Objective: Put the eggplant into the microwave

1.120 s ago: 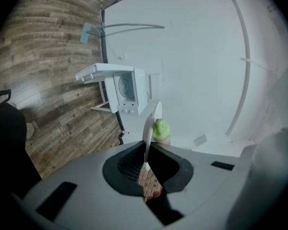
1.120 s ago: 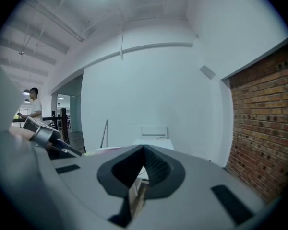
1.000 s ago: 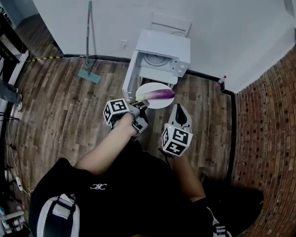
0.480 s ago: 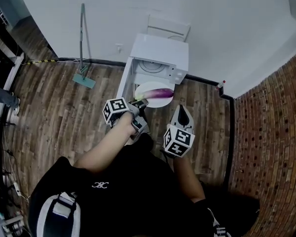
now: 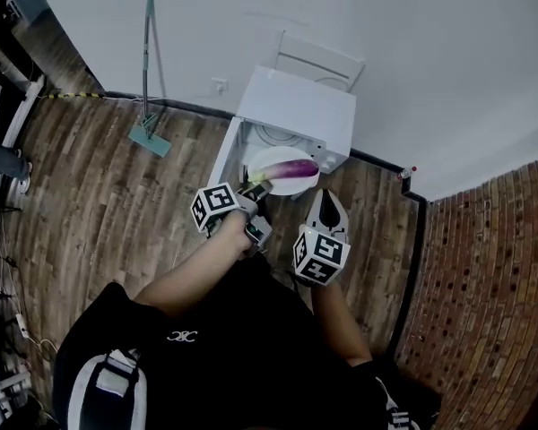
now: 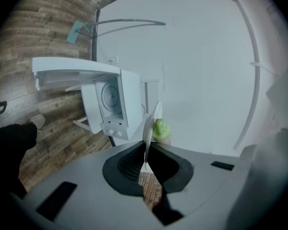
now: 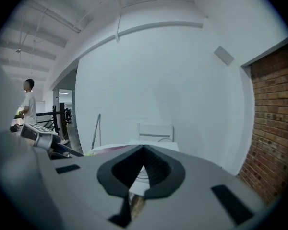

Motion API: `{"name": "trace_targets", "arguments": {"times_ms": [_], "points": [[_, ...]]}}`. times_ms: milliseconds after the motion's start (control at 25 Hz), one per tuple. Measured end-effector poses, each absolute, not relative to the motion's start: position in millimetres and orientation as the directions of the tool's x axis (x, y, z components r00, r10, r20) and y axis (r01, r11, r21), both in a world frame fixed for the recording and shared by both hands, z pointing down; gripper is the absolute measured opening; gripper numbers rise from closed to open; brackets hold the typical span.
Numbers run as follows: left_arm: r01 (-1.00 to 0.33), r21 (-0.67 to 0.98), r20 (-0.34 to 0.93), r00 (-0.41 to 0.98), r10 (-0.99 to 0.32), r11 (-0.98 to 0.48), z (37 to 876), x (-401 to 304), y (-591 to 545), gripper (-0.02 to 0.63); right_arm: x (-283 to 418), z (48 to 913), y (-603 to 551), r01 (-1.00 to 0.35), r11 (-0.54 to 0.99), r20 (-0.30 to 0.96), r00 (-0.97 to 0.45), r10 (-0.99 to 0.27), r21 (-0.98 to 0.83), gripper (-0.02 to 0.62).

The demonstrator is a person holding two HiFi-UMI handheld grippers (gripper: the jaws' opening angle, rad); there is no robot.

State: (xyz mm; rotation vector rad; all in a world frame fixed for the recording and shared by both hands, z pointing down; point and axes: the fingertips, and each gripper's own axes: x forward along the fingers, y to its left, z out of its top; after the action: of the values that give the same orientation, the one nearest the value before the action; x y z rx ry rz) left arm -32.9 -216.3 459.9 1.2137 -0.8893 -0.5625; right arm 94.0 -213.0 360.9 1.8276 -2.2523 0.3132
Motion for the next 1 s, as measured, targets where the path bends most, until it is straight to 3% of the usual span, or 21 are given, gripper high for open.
{"name": "trace_targets", "arguments": {"times_ms": [560,1000], "points": [[-0.060,0.948,0.298,0.510,-0.807,0.312,486,-39,-306,0.020,74,375,-333,-0.944,0.330,0.377,-0.308,-0.873,-0.007,0.013],[-0.015,0.932,0.341,0.379,-0.860,0.363,514,-35,-296,0.020,58,398,-351,-0.836,0.548,0.415,-0.508,-0.755,-0.026,0.014]]}}
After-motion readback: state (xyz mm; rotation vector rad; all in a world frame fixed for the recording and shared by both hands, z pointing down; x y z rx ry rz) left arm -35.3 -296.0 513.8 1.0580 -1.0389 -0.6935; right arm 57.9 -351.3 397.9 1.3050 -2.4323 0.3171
